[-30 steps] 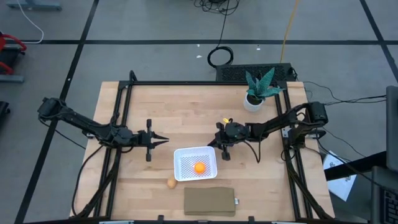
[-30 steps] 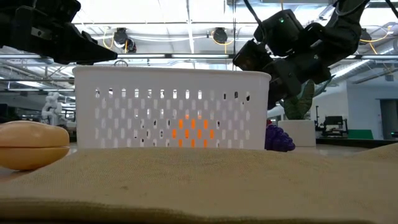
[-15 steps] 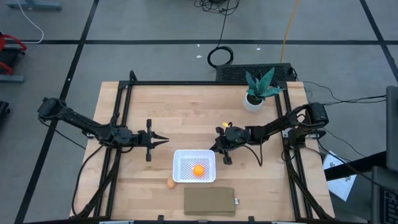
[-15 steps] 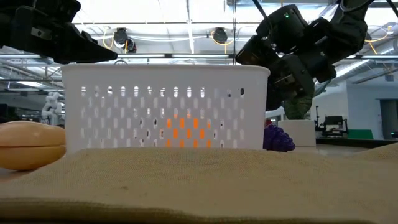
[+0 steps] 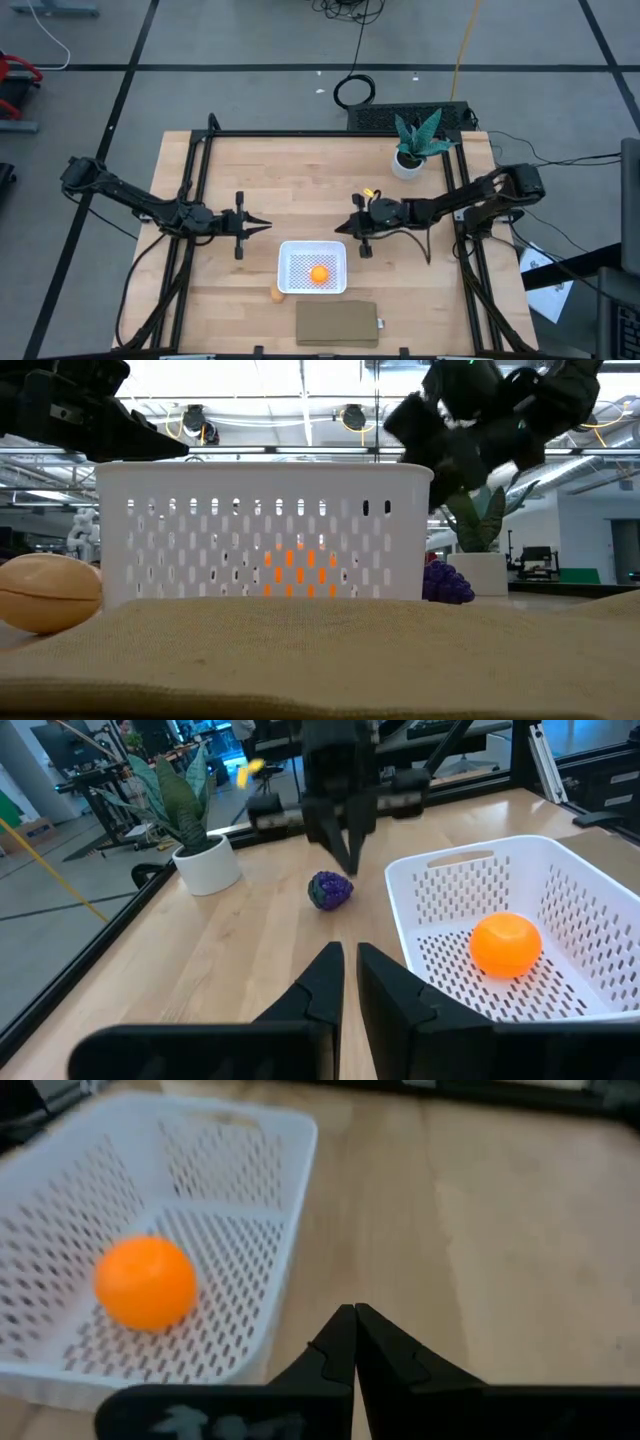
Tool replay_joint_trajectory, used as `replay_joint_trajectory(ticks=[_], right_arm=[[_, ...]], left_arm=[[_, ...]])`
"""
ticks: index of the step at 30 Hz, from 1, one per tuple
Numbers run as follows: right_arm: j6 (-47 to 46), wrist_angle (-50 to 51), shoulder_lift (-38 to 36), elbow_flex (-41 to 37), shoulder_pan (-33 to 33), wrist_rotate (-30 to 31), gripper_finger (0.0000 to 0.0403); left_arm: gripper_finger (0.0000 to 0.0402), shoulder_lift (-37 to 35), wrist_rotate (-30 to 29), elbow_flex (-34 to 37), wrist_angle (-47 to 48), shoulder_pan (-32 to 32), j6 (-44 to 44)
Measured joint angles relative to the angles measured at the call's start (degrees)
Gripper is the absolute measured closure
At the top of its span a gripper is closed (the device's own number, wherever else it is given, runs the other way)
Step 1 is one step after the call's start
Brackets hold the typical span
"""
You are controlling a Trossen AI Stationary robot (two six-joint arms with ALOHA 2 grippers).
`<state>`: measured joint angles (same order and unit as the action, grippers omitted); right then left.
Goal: Pick and placing Produce into tupperware
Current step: Put the potato into the basket
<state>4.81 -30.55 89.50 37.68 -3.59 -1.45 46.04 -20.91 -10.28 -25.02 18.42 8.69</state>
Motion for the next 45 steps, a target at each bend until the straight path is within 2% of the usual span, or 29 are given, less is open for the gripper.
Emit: replay_joint_trajectory(ticks=[5,10,13,16,18,23,27,33,38,45], right_arm=[[1.77,-0.43,-7.54,-3.40,-1.57,-0.04,0.0403],[-0.54,-10.09,-16.53,-11.88,-2.88,0.26,0.0403],[-3.36,-13.79,-21.55,-16.91,-3.75,5.34,0.0403],[-3.44,-7.62,-26.88,-19.41,-5.12,11.78,0.0403],[-3.00,-4.28,-30.65,-20.22,-5.95,14.00,0.0403],[-2.72,-5.22,-38.22,-23.03,-7.40,16.07,0.0403],[-2.03,-4.72,-41.97,-25.72,-8.50,21.59,0.0403],[-1.26,-5.20,-46.32,-28.18,-8.77,21.71,0.0403],[1.87,-9.09,-49.17,-30.96,-8.97,16.19,0.0403],[3.31,-9.01,-53.04,-32.68,-7.40,19.45,0.0403]], left_arm=[[0.0366,0.00,0.00,0.00,0.14,0.06,0.00],[0.0366,0.01,-0.02,0.02,0.50,0.19,0.09],[0.0366,0.00,0.00,0.02,0.46,0.19,0.42],[0.0366,0.00,-0.02,0.02,0.44,0.19,0.42],[0.0366,0.02,-0.02,0.02,0.44,0.19,0.42],[0.0366,0.02,-0.02,0.02,0.44,0.19,0.57],[0.0366,0.01,-0.02,0.02,0.44,0.19,0.55],[0.0366,0.00,-0.02,0.02,0.94,0.19,0.35],[0.0366,0.02,-0.04,0.02,1.01,0.19,0.39],[0.0366,0.00,-0.04,0.02,1.00,0.19,1.25]])
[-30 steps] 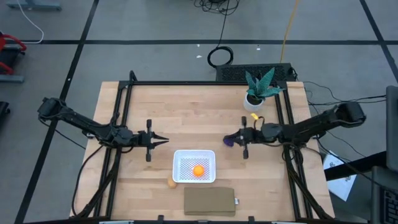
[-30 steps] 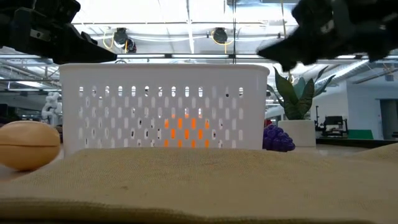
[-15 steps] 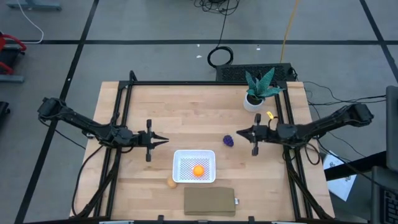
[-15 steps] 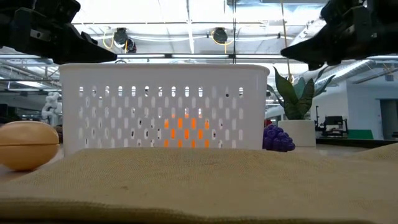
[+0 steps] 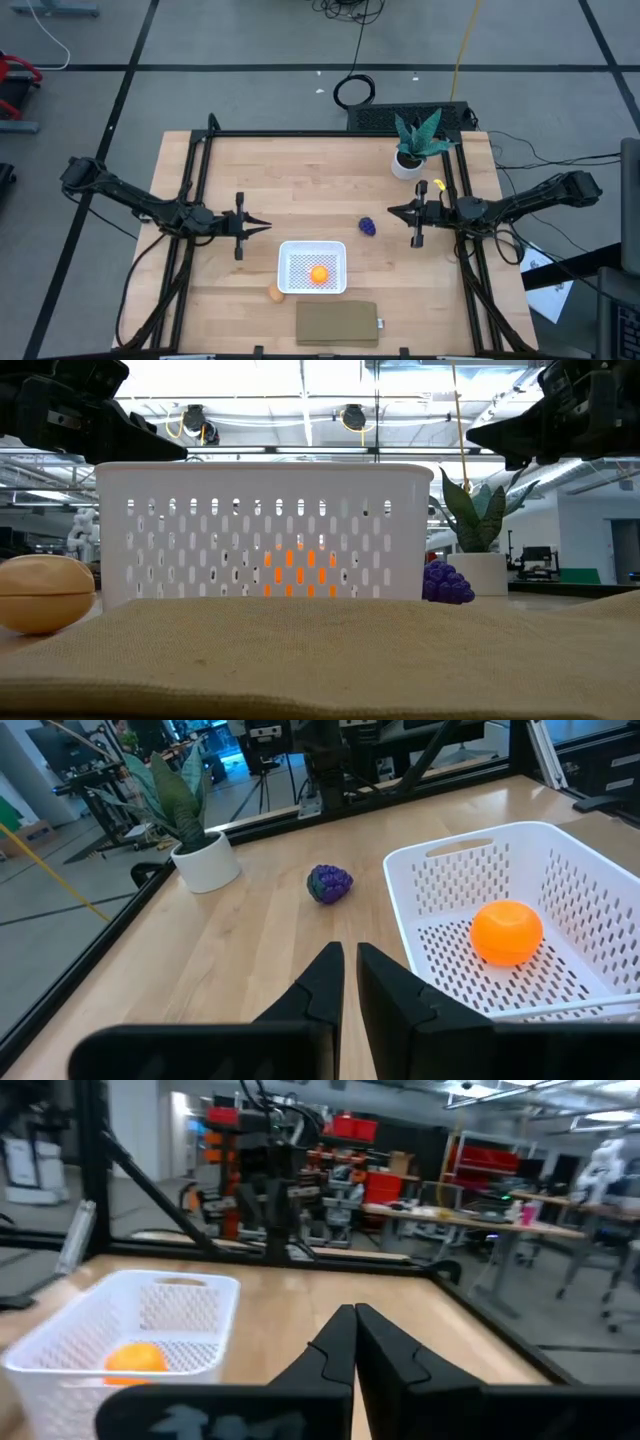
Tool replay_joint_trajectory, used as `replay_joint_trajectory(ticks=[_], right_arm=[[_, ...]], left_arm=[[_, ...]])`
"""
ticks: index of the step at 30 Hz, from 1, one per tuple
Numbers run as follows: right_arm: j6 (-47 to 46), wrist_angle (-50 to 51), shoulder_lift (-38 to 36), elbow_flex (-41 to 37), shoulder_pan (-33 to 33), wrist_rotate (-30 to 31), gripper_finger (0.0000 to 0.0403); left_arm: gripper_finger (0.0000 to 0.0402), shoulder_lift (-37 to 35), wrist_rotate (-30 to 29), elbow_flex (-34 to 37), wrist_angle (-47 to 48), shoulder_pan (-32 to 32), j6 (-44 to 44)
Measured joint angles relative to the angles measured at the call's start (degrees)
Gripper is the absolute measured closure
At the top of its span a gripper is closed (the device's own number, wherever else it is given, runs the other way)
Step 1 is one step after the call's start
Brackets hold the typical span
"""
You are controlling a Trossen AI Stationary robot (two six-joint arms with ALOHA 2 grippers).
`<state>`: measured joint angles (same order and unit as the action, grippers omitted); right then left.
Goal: Pick and placing Produce into tupperware
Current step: Put the potato into the basket
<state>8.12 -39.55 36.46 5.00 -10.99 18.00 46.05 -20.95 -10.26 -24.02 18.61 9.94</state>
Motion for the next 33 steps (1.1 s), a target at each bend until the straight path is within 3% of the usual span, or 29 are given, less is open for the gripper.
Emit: replay_joint_trajectory(ticks=[8,16,22,28,33], right_arm=[[2.03,0.58,-8.63,-1.53,0.20,-0.11,0.0403],[1.62,9.07,-17.47,-1.60,0.03,-0.11,0.0403],[1.40,9.89,-18.57,-1.64,0.02,-1.64,0.0403],[-0.07,10.19,-18.57,-1.66,0.00,-1.76,0.0403],[-0.18,11.14,-18.57,-1.69,0.00,-1.77,0.0403]], left_arm=[[0.0366,0.00,0.00,0.00,0.23,0.00,0.23],[0.0366,0.00,0.48,-0.01,0.52,0.00,-0.08],[0.0366,0.00,6.40,-0.02,1.91,0.00,-4.26],[0.0366,0.00,15.60,-0.02,9.36,0.80,-9.84],[0.0366,0.02,17.49,-0.02,13.54,5.62,-14.89]])
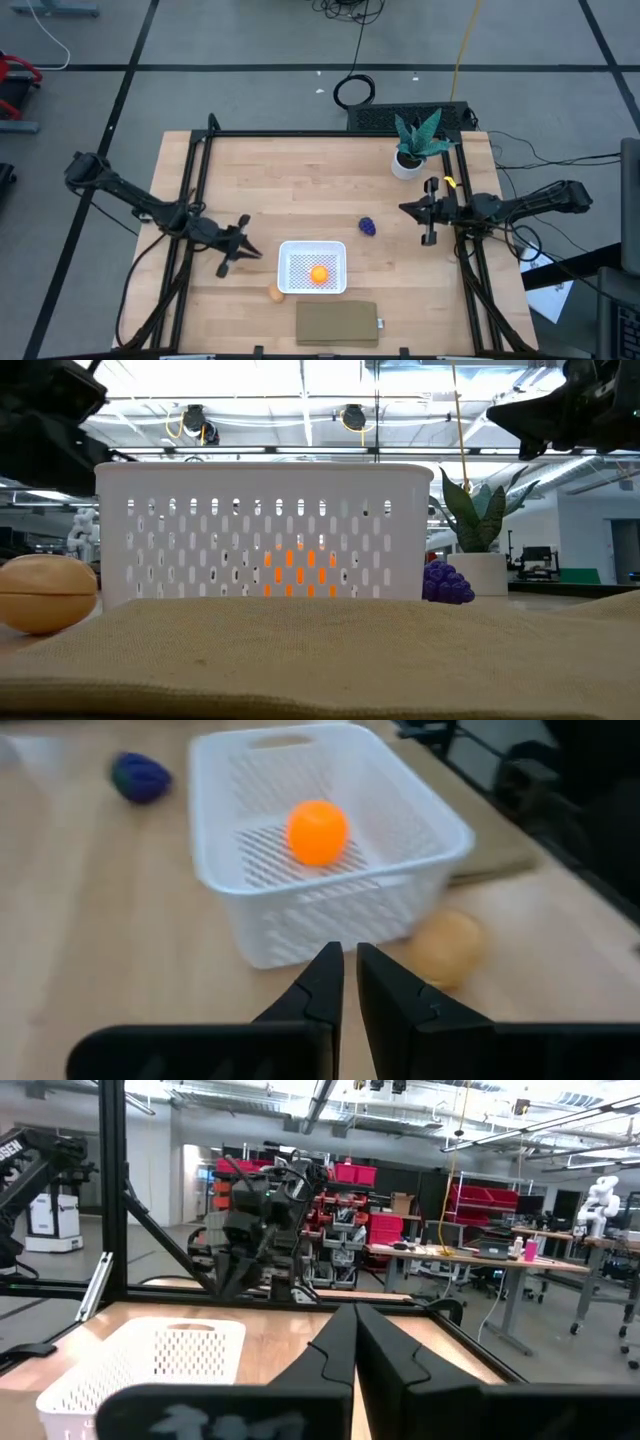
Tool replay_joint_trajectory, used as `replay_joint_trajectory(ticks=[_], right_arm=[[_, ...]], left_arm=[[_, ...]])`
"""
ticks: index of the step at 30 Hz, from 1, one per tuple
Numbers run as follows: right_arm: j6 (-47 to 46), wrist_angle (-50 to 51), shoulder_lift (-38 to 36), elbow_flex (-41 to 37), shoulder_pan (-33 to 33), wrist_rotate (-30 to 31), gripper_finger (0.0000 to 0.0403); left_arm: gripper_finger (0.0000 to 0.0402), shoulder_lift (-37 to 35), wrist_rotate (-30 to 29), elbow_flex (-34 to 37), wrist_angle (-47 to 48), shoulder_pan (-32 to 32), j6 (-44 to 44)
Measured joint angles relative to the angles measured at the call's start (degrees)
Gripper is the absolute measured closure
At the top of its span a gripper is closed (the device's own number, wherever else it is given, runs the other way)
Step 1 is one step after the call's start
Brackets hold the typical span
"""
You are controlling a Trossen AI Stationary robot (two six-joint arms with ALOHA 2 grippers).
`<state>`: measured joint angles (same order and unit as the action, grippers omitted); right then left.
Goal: Pick and placing Produce into tupperware
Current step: Put the potato into the basket
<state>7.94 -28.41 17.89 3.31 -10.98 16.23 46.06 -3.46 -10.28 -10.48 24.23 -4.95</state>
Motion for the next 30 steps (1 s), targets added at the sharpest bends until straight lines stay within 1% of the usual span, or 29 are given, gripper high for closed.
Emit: replay_joint_trajectory(ticks=[3,7,10,13,20,23,26,28,30], right_arm=[[-0.35,0.07,0.03,0.00,0.00,-0.01,0.0403],[-1.25,0.07,0.02,-0.04,0.00,-0.02,0.0403],[-1.27,0.07,0.08,-0.04,0.00,-0.02,0.0403],[-1.27,0.09,0.20,-0.04,0.00,-0.02,0.0403],[-1.29,0.73,0.19,-0.07,0.00,-0.04,0.0403],[-1.29,0.86,0.20,-0.07,0.00,-0.04,0.0403],[-1.32,0.88,0.20,-0.07,0.00,-0.04,0.0403],[-1.79,0.88,0.20,-0.07,0.00,-0.04,0.0403],[-1.92,0.91,0.17,-0.07,0.00,-0.04,0.0403]], left_arm=[[0.0366,0.00,-0.26,0.00,-0.41,3.77,-1.96],[0.0366,0.22,-5.21,-0.02,-2.05,8.69,-5.07],[0.0366,1.81,-9.11,-0.09,-3.49,12.27,-5.91],[0.0366,5.30,-13.22,-1.37,-3.85,15.45,-7.60],[0.0366,17.78,-18.20,-6.28,-4.00,20.57,-11.96],[0.0366,22.03,-18.71,-8.19,-2.58,20.96,-13.97],[0.0363,24.76,-18.59,-9.25,-2.37,20.96,-14.52],[0.0350,25.75,-16.74,-9.38,-3.28,20.92,-14.51],[0.0326,26.04,-14.48,-9.38,-4.58,20.94,-14.78]])
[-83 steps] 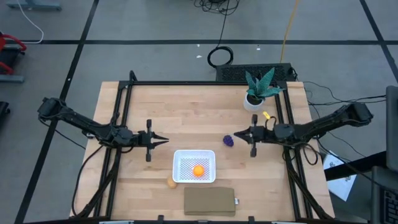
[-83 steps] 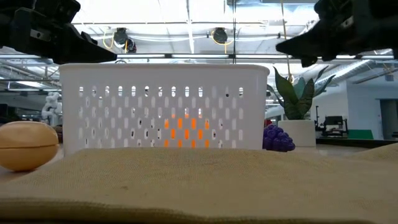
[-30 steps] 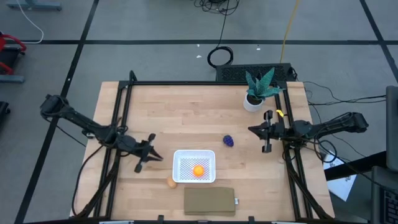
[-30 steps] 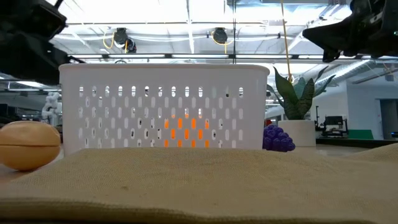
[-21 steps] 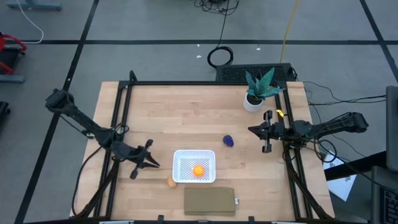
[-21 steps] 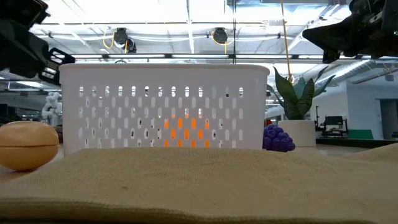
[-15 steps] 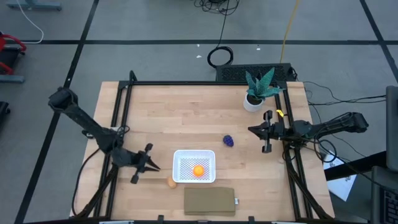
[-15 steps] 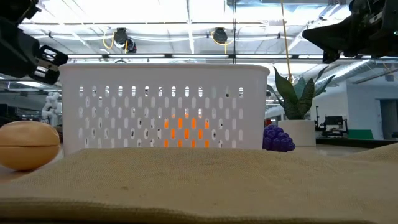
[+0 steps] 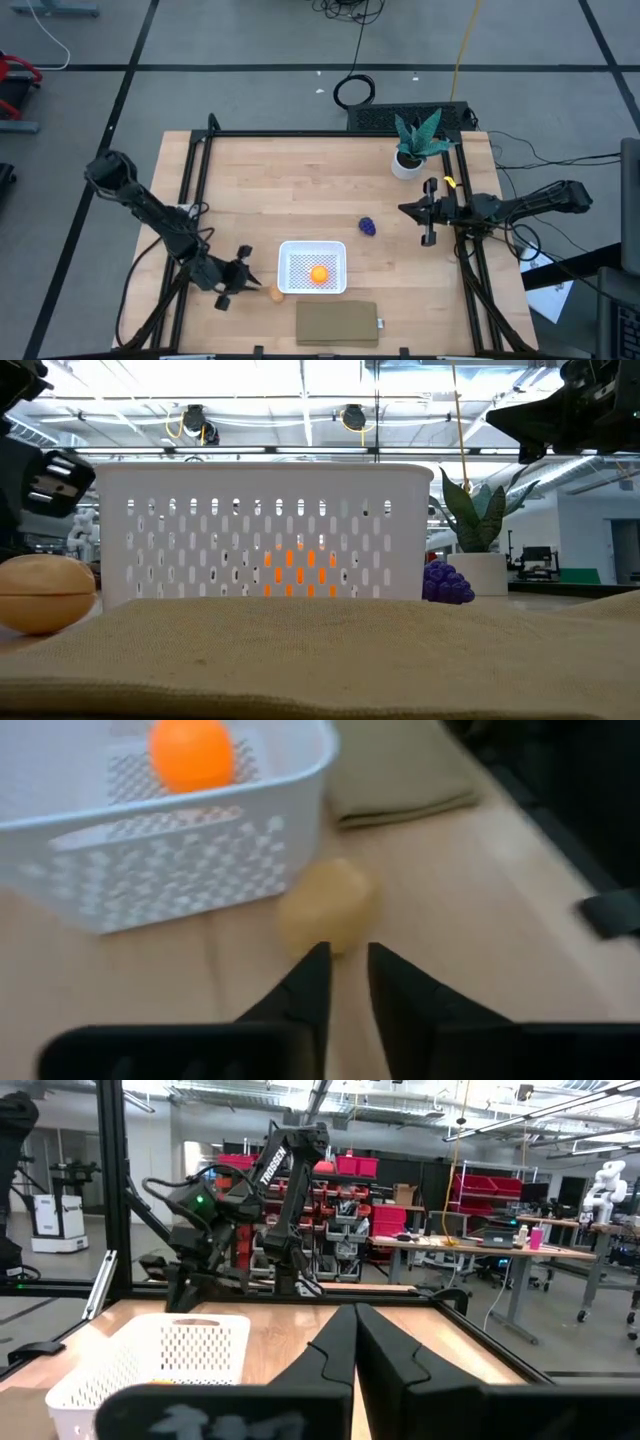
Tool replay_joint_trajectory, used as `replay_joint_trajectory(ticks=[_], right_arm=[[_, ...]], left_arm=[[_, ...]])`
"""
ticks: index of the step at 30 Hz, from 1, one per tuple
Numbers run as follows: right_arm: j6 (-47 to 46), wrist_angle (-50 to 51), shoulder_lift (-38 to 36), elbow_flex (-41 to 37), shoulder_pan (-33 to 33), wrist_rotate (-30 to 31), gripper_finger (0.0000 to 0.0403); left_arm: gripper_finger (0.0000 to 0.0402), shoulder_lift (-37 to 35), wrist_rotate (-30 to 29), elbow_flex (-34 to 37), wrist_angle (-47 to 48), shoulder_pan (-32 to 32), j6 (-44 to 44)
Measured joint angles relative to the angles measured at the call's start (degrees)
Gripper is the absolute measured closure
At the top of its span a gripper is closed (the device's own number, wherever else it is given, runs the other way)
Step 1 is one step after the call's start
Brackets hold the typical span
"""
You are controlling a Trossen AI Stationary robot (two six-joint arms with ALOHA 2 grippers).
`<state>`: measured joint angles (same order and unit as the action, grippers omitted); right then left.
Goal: Pick and placing Produce into tupperware
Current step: Put the potato into the basket
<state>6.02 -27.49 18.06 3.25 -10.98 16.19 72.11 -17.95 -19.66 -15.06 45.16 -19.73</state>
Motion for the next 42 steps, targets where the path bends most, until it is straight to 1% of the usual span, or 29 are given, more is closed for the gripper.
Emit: replay_joint_trajectory(ticks=[4,9,13,15,16,18,23,27,32,35,42], right_arm=[[0.04,0.14,0.02,-0.02,0.00,0.00,0.0403],[0.00,0.14,0.02,-0.02,0.00,0.00,0.0403],[-0.41,0.14,0.02,-0.02,0.00,0.00,0.0403],[-0.42,0.16,0.02,-0.02,0.00,0.00,0.0403],[-0.42,0.14,0.02,-0.02,0.00,0.00,0.0403],[-0.41,0.16,0.02,-0.02,0.00,0.00,0.0403],[-0.42,0.16,0.02,-0.02,0.00,0.00,0.0403],[-0.77,0.39,0.02,-0.02,0.00,0.00,0.0403],[-0.79,0.66,0.00,-0.02,0.00,-0.02,0.0403],[-0.76,0.72,0.00,-0.02,0.00,-0.02,0.0403],[-0.68,0.78,0.00,-0.04,0.00,0.00,0.0403]], left_arm=[[0.0256,0.01,2.27,-0.02,-3.21,-0.02,0.26],[0.0145,0.01,4.17,-0.04,-4.59,-0.02,-0.39],[0.0058,0.01,3.80,-0.02,-4.03,-0.21,-2.84],[0.0022,0.01,2.46,-0.04,-4.00,-0.44,-3.39],[0.0012,0.01,1.76,-0.04,-4.00,-0.51,-3.42],[0.0009,0.01,0.89,-0.04,-3.98,-0.54,-3.41],[0.0024,0.01,-0.23,-0.04,-3.67,-0.52,-3.38],[0.0016,0.12,-0.23,-0.04,-1.50,-0.52,-3.43],[0.0005,3.27,-0.89,-0.02,-2.83,-0.52,-2.67],[0.0005,5.76,-1.61,0.00,-4.22,-0.52,-1.38],[0.0004,9.75,-1.65,0.00,-8.26,-0.53,-1.38]])
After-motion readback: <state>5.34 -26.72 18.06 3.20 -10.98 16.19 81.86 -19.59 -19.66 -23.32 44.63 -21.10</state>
